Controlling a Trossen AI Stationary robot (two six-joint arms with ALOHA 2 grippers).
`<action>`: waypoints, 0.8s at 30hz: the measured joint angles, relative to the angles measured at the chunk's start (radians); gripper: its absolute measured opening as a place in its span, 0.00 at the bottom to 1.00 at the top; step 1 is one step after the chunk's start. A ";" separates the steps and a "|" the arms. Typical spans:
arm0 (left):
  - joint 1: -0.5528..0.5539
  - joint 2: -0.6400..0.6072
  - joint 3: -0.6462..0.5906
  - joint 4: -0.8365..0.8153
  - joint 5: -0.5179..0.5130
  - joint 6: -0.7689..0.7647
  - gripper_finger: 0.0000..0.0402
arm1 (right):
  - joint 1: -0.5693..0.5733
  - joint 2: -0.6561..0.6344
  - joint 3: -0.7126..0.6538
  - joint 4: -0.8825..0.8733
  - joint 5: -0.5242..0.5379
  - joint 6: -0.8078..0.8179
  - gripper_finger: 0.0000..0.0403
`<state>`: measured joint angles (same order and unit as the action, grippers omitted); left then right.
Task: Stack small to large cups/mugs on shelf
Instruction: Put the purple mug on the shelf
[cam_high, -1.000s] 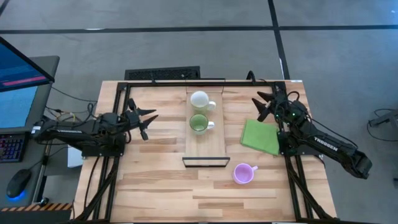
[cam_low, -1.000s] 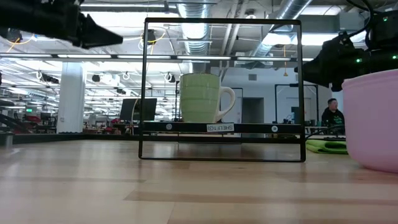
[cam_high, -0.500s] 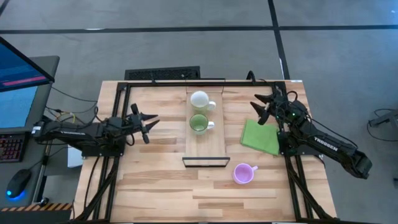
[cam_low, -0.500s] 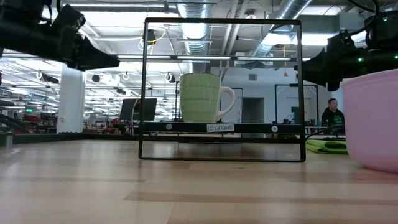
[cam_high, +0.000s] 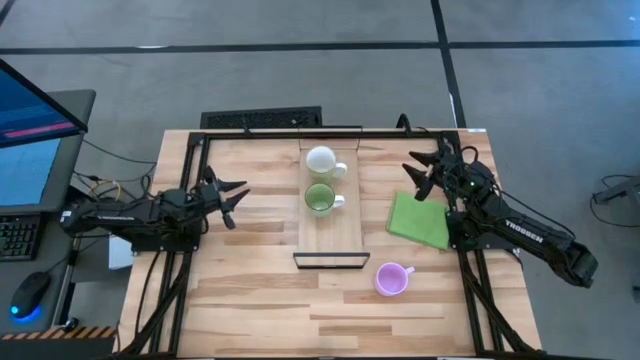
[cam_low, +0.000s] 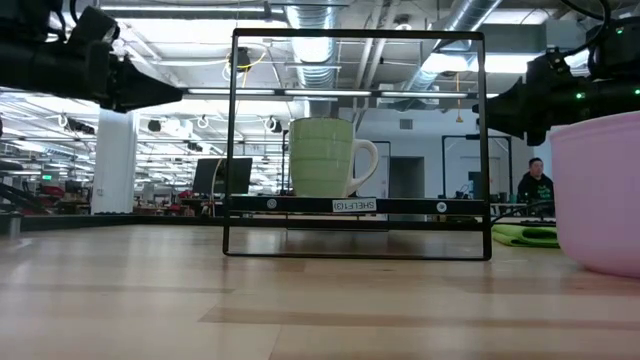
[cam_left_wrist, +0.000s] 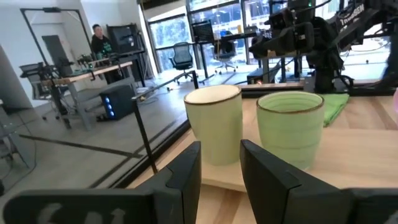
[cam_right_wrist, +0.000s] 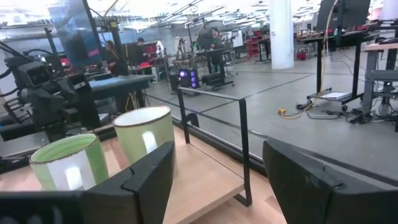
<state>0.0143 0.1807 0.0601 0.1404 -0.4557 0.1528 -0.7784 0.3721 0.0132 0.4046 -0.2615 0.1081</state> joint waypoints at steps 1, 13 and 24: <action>0.000 -0.021 0.000 -0.021 0.000 0.000 0.26 | 0.000 0.000 0.000 0.000 -0.001 -0.001 0.66; 0.000 -0.176 0.006 -0.240 -0.013 -0.019 0.26 | 0.001 0.000 0.019 -0.002 -0.294 -0.003 0.66; 0.000 -0.176 0.008 -0.256 -0.014 0.007 0.26 | 0.109 0.003 0.259 -0.320 -0.317 -0.088 0.66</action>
<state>0.0143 0.0044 0.0685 -0.1158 -0.4698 0.1602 -0.6699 0.3750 0.2721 0.0849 -0.5781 0.0201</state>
